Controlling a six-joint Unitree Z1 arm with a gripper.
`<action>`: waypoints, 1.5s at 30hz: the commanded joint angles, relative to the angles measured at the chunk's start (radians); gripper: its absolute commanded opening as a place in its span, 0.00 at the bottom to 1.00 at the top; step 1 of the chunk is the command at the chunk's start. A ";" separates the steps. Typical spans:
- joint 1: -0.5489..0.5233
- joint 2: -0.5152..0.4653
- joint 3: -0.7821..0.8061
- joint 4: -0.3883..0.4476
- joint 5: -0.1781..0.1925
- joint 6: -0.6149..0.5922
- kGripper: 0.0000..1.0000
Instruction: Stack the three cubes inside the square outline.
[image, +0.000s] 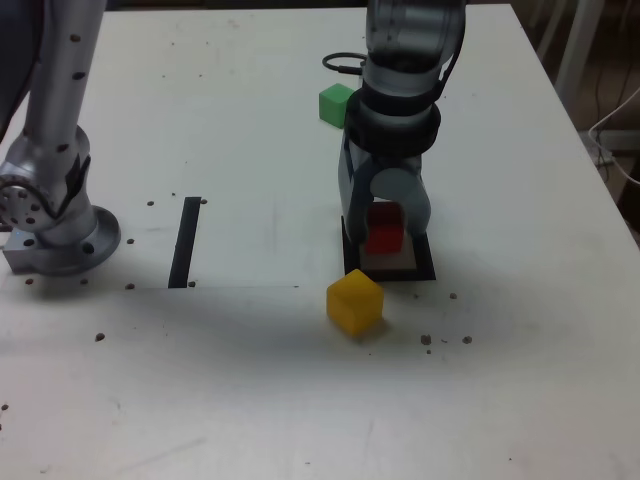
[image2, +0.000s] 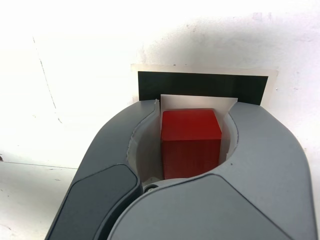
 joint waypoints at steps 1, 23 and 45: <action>0.001 0.004 0.001 -0.002 -0.003 0.001 0.35; 0.001 -0.017 0.007 -0.044 -0.038 0.066 0.85; -0.063 -0.174 0.096 -0.006 -0.019 0.041 0.99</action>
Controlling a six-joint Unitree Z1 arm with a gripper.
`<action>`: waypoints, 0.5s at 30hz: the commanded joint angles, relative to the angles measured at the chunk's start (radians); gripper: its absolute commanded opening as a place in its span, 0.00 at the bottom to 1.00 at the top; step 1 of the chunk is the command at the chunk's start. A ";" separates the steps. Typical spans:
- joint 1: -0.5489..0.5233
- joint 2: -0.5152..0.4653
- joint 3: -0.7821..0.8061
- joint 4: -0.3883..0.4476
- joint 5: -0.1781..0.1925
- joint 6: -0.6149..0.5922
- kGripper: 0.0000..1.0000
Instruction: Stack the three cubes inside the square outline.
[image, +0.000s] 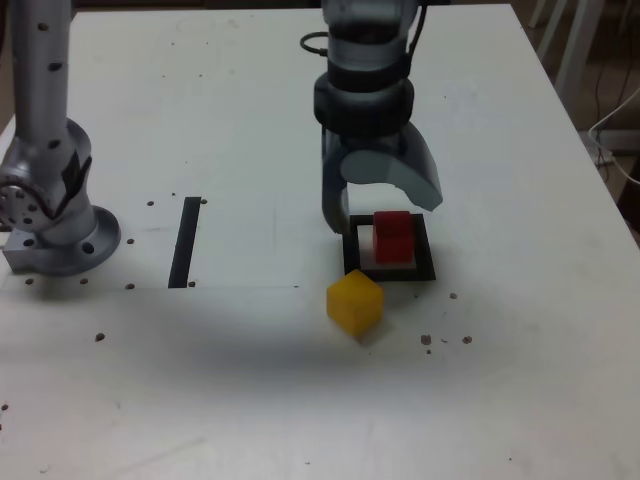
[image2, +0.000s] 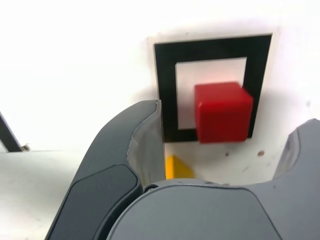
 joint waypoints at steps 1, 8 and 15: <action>-0.020 -0.024 0.004 0.018 0.002 -0.013 0.99; -0.093 -0.058 0.012 0.068 -0.006 -0.097 0.99; -0.175 -0.047 0.019 0.077 -0.034 -0.159 0.99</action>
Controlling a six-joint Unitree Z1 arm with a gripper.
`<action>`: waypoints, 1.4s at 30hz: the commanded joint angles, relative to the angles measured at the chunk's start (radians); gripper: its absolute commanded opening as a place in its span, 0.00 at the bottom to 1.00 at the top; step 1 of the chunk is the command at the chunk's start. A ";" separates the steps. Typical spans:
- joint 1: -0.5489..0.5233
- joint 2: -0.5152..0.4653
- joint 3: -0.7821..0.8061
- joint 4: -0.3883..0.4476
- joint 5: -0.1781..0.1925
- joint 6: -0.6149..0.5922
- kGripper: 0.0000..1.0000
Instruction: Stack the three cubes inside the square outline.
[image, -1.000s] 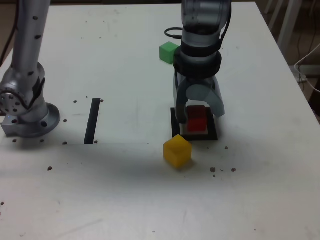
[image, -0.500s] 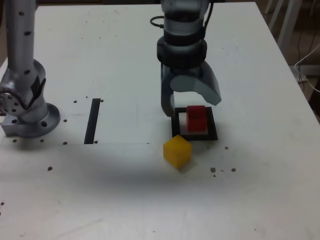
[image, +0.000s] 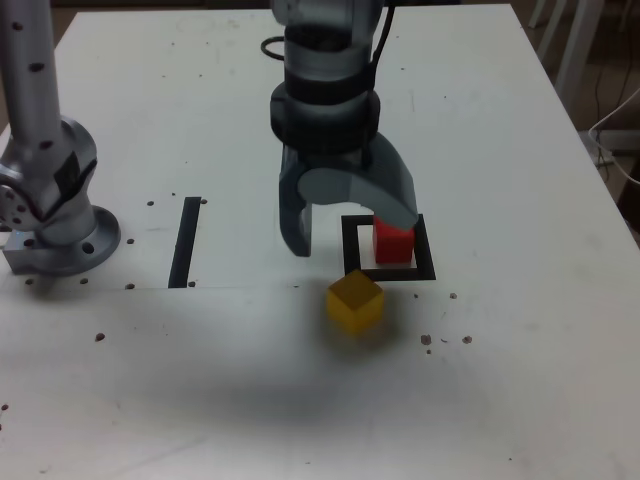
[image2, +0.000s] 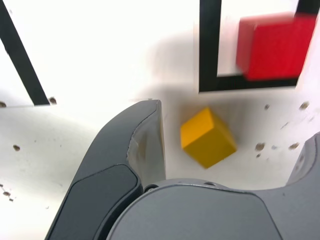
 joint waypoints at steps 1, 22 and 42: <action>-0.016 0.008 0.006 0.002 -0.007 -0.009 0.99; -0.087 0.114 0.018 -0.098 -0.094 -0.280 0.98; -0.075 0.160 0.030 -0.119 -0.079 -0.331 0.87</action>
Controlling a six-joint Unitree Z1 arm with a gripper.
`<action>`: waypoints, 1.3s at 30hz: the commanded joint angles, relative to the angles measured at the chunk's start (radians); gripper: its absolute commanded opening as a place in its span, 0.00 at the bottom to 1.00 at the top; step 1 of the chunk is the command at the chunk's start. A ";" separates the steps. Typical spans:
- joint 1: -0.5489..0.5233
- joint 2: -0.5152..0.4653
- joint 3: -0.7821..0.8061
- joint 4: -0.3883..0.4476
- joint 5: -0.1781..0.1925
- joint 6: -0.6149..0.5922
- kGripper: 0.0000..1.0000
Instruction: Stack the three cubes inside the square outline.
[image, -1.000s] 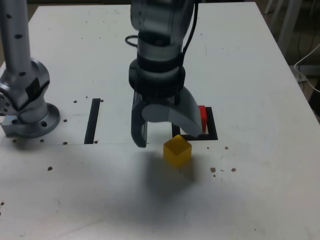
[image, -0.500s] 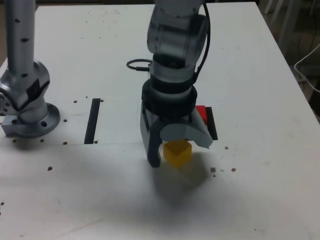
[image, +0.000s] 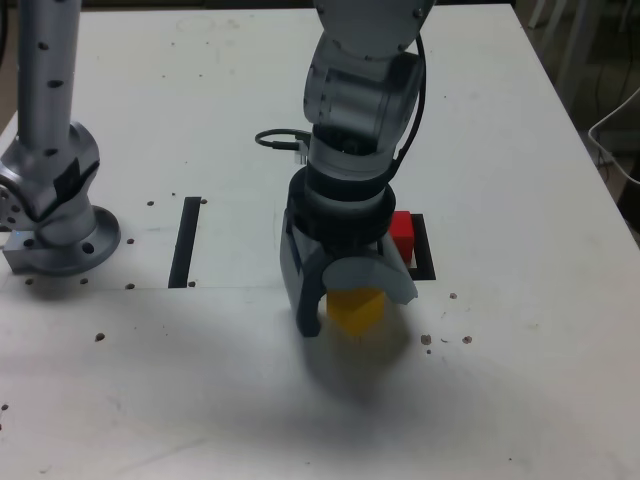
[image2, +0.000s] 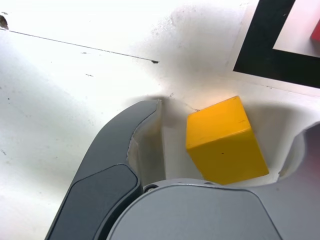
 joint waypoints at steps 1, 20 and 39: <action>0.004 -0.001 0.001 -0.002 0.000 -0.001 0.86; 0.011 -0.014 0.028 -0.023 -0.029 0.008 0.60; 0.010 -0.045 0.042 -0.006 -0.004 0.019 0.39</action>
